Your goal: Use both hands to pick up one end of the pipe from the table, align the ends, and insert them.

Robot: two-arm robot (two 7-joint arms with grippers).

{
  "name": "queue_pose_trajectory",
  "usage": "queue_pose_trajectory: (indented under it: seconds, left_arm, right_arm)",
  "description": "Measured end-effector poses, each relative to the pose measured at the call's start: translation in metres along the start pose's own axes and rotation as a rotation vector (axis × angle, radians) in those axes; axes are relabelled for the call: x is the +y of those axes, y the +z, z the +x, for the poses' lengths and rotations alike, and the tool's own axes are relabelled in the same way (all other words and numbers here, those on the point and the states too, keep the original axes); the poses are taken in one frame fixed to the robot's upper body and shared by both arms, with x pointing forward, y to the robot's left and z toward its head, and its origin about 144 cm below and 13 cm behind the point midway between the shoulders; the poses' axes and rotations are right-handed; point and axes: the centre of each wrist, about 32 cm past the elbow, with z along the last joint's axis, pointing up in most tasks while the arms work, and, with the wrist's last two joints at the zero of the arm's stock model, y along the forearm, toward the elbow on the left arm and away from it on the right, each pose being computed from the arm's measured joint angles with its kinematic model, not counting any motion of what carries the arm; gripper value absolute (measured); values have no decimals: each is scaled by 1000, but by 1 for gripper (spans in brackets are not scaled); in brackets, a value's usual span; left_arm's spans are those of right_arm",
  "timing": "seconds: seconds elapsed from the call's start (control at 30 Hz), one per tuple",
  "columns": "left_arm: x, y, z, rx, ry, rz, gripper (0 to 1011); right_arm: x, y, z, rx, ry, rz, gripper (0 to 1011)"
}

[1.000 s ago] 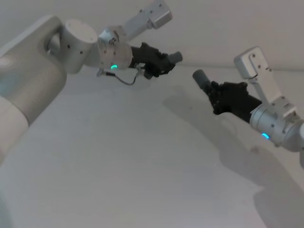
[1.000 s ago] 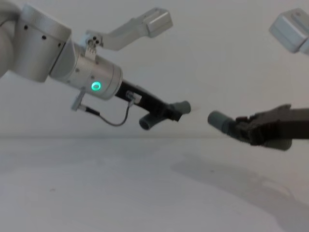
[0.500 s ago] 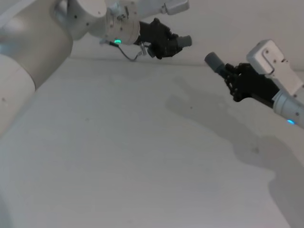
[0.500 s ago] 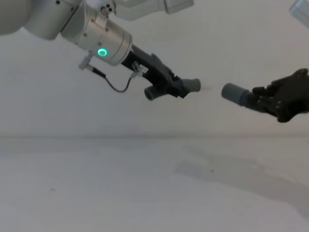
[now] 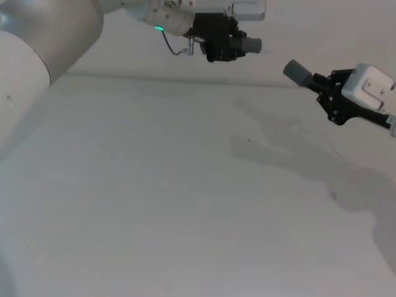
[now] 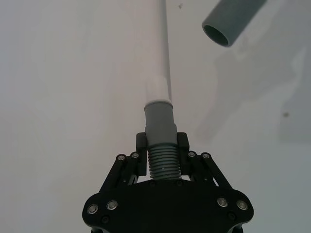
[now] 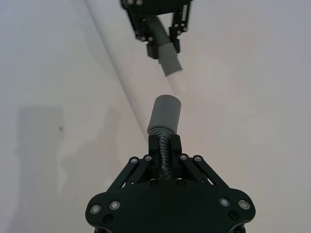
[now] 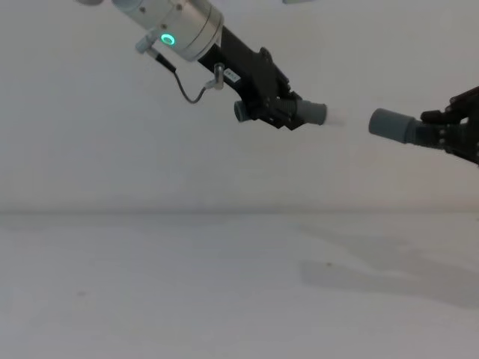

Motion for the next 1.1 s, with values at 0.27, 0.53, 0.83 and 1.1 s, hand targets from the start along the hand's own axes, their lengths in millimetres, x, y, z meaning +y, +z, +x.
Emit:
queue_pose_trajectory:
  seconds: [0.27,0.53,0.83,1.1]
  left_arm:
    - [4,21,7,-206,-21,25,352]
    - [7,40,8,-380,-34,44,352]
    - [9,52,7,-489,-44,54,352]
    - [10,56,6,-511,-43,54,352]
  right_arm:
    - [-14,-10,20,-185,45,40,137]
    - [-23,-19,39,-365,112,91,137]
    - [-24,-24,60,-519,186,155,137]
    - [-18,-24,76,-607,229,223,137]
